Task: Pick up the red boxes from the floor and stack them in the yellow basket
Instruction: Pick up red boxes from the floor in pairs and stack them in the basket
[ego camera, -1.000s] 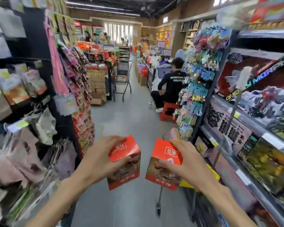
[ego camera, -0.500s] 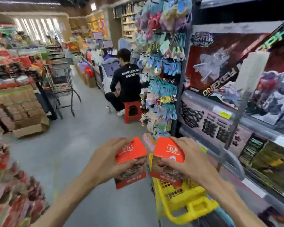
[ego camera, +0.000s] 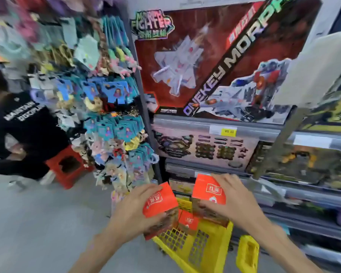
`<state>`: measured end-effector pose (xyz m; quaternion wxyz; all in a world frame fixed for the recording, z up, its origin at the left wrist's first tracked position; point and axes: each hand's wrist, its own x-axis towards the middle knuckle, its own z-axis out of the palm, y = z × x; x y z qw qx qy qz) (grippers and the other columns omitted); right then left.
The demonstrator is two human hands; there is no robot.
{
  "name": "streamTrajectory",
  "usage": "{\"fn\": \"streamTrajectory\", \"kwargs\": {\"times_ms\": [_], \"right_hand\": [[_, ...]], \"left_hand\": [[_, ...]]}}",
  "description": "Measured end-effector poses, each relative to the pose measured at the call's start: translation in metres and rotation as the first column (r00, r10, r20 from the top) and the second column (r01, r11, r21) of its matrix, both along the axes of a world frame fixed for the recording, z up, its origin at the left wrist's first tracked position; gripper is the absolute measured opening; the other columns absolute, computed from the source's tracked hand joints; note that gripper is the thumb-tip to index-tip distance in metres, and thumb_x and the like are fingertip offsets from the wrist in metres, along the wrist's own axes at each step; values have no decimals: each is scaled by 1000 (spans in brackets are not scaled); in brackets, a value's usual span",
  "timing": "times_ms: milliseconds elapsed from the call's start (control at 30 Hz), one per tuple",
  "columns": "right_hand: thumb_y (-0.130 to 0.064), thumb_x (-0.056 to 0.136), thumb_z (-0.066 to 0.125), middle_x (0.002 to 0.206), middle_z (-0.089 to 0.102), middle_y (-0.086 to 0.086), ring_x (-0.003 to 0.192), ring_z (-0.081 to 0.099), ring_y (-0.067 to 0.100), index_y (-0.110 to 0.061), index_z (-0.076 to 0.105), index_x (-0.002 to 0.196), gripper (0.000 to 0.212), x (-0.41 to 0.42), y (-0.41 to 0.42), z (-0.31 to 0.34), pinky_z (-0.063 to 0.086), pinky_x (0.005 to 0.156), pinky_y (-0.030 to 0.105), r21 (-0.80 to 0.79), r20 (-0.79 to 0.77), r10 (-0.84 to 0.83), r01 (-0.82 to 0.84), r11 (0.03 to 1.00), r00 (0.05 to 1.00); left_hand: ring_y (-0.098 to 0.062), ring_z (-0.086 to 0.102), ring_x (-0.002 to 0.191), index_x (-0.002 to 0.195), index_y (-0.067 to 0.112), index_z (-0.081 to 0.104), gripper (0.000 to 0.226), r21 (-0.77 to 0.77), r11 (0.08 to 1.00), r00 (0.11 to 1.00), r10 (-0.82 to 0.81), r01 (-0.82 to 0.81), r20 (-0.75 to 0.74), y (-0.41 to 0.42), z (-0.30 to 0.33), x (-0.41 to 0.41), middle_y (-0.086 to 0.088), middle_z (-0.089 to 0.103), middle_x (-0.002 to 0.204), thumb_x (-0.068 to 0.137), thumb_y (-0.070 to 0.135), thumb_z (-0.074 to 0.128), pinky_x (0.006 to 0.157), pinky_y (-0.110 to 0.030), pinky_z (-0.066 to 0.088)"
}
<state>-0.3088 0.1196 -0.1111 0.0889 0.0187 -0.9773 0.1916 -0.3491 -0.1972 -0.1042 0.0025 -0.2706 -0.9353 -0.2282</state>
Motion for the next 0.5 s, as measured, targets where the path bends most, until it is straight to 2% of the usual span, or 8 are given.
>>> {"fn": "streamTrajectory", "kwargs": {"times_ms": [100, 233, 367, 433, 500], "right_hand": [[-87, 67, 53, 124, 51, -9, 119, 44, 16, -26, 46, 140, 95, 0, -14, -23, 48, 91, 36, -7, -1, -160, 160, 987, 987], [-83, 70, 58, 121, 53, -6, 112, 48, 18, -24, 47, 138, 90, -8, -27, -55, 50, 88, 35, -32, 50, -306, 307, 951, 951], [-84, 72, 55, 121, 52, -4, 113, 49, 20, -18, 48, 138, 93, -26, -31, -114, 48, 94, 39, -22, 105, -380, 385, 923, 919], [-84, 73, 53, 120, 53, -5, 112, 49, 20, -18, 51, 137, 92, -38, -30, -152, 48, 93, 37, 12, 114, -394, 395, 918, 912], [-83, 73, 53, 119, 55, -3, 109, 50, 21, -17, 53, 136, 92, -50, -28, -194, 45, 94, 37, 62, 135, -385, 380, 923, 913]], "left_hand": [[3, 40, 122, 141, 38, 47, 75, 23, 986, 986, -163, 162, 37, -4, -36, -46, 25, 43, 137, 77, 73, 64, 97, -17, 32], [-2, 41, 126, 142, 39, 44, 76, 39, 945, 939, -328, 326, 102, -6, -87, -86, 20, 44, 141, 78, 78, 58, 102, -26, 38], [-2, 45, 127, 141, 50, 35, 77, 61, 911, 896, -413, 409, 165, 0, -151, -123, 29, 38, 143, 75, 83, 56, 101, -33, 45], [-6, 46, 129, 142, 50, 36, 78, 51, 894, 878, -446, 444, 173, 3, -190, -137, 26, 38, 145, 74, 83, 58, 101, -40, 47], [-7, 46, 129, 142, 48, 39, 79, 46, 885, 872, -465, 464, 150, 5, -230, -149, 26, 39, 145, 73, 82, 60, 103, -39, 47]]}}
